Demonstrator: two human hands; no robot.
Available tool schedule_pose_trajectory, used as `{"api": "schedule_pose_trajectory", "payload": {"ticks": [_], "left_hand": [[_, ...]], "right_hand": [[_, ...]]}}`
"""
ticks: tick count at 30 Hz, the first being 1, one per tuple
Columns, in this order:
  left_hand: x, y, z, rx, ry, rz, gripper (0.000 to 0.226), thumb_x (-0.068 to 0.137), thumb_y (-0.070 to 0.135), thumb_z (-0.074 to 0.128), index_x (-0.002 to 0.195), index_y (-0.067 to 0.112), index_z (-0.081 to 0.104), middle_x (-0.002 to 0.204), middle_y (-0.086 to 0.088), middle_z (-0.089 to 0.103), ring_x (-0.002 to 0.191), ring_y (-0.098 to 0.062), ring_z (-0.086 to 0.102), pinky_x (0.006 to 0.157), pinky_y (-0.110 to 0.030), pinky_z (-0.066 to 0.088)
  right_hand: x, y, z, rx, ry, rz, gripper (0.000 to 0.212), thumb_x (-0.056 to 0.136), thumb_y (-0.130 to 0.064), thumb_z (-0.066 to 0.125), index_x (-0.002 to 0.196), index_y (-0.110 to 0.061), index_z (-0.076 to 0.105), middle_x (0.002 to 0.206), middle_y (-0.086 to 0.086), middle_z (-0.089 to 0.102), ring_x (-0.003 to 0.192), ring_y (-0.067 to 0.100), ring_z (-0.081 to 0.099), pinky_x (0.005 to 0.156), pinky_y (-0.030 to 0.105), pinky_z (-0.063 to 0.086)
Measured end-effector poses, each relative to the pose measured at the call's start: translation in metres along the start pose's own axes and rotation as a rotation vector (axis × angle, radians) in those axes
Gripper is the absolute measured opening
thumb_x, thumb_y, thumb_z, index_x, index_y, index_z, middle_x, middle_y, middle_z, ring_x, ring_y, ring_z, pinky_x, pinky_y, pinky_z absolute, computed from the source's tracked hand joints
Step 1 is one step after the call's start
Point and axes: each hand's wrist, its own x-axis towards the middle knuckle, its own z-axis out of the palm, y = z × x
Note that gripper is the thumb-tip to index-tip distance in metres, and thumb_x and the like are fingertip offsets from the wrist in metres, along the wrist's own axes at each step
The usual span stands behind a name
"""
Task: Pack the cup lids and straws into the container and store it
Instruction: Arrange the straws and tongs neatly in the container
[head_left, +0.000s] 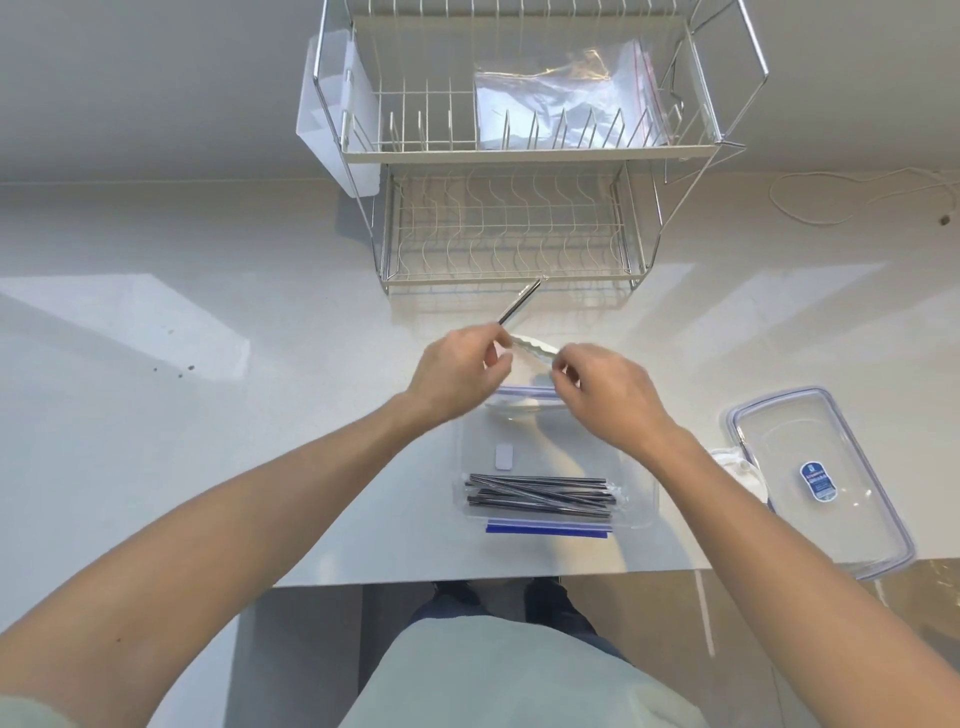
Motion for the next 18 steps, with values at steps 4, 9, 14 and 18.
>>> {"api": "schedule_pose_trajectory", "payload": {"ticks": [4,9,14,18], "left_hand": [[0.038,-0.027,-0.005,-0.056,-0.089,-0.26,0.04,0.09,0.029,0.062,0.128,0.017,0.059,0.118,-0.003,0.065,0.102,-0.023,0.063,0.086,-0.031,0.045],[0.057,-0.051,0.008,0.008,-0.323,-0.329,0.062,0.09,0.028,0.067,0.146,0.012,0.047,0.147,-0.01,0.052,0.134,-0.026,0.051,0.105,-0.035,0.044],[0.06,-0.061,0.023,0.014,-0.385,-0.364,0.055,0.091,0.025,0.069,0.142,0.012,0.053,0.137,-0.012,0.056,0.122,-0.028,0.057,0.102,-0.038,0.047],[0.058,-0.063,0.028,0.046,-0.36,-0.343,0.033,0.092,0.017,0.062,0.125,0.014,0.064,0.119,-0.008,0.066,0.111,-0.028,0.062,0.091,-0.037,0.051]], "right_hand": [[0.056,-0.009,-0.007,-0.072,-0.005,-0.086,0.027,0.103,-0.021,0.051,0.126,-0.015,0.063,0.126,0.004,0.065,0.108,0.033,0.065,0.08,0.043,0.052],[0.115,-0.012,0.008,-0.128,-0.188,-0.092,0.043,0.1,-0.007,0.045,0.14,-0.017,0.056,0.141,0.002,0.057,0.119,0.032,0.06,0.09,0.042,0.051],[0.145,-0.009,0.03,-0.201,-0.39,-0.057,0.049,0.094,-0.001,0.048,0.14,-0.016,0.054,0.143,0.004,0.054,0.119,0.036,0.059,0.092,0.043,0.051],[0.149,-0.002,0.037,-0.264,-0.454,0.008,0.039,0.096,-0.003,0.048,0.134,-0.009,0.057,0.133,0.013,0.058,0.116,0.037,0.06,0.092,0.042,0.051]]}}
